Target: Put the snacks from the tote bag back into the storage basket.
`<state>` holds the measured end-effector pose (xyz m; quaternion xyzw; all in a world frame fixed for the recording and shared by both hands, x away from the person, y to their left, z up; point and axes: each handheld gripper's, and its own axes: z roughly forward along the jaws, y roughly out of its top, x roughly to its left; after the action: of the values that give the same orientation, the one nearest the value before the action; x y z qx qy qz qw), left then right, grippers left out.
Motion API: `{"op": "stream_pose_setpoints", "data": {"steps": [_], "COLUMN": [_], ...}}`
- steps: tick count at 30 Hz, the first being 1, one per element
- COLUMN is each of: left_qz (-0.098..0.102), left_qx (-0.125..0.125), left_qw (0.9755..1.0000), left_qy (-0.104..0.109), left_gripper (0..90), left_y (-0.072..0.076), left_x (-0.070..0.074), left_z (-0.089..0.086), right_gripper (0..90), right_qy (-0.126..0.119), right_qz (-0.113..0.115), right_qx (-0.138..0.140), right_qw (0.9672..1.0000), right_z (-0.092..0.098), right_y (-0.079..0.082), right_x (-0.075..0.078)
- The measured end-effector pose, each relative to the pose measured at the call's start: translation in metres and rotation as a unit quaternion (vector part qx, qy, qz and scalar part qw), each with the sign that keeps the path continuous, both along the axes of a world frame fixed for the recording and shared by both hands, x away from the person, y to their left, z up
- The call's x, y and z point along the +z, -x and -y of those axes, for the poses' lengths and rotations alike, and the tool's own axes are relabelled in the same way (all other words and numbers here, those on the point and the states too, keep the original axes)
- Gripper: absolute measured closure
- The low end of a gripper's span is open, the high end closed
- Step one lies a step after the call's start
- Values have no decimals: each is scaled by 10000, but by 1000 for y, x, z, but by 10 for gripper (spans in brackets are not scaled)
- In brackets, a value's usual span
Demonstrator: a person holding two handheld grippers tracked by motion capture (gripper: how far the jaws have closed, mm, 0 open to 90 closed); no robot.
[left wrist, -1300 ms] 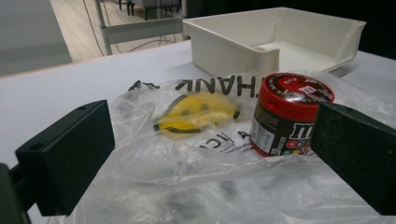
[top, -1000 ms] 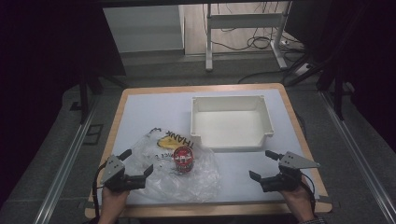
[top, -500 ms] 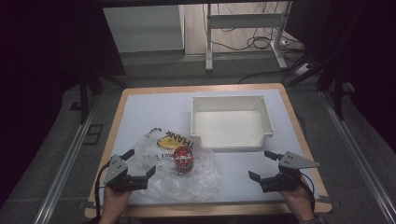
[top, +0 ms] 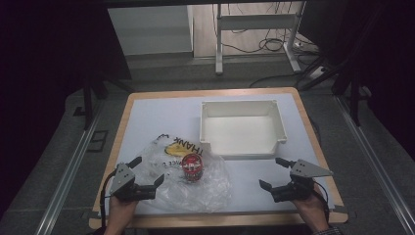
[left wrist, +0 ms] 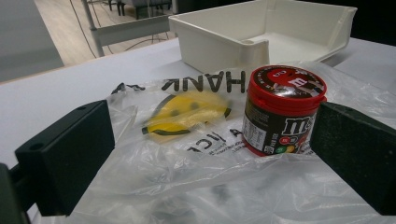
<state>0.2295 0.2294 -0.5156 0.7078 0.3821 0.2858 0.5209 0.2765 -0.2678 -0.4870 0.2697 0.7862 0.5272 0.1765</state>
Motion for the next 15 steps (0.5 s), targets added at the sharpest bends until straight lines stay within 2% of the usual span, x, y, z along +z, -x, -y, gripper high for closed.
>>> {"op": "stream_pose_setpoints", "data": {"steps": [15], "left_qz": [57], "left_qx": [-51], "left_qw": [10000], "left_qy": [29], "left_gripper": [0], "left_y": [0], "left_x": [0], "left_z": [1], "right_gripper": [18], "right_qy": [64], "right_qz": [71], "right_qx": [172], "right_qw": [9998], "right_z": [-12], "right_y": [-2], "right_x": [5]}}
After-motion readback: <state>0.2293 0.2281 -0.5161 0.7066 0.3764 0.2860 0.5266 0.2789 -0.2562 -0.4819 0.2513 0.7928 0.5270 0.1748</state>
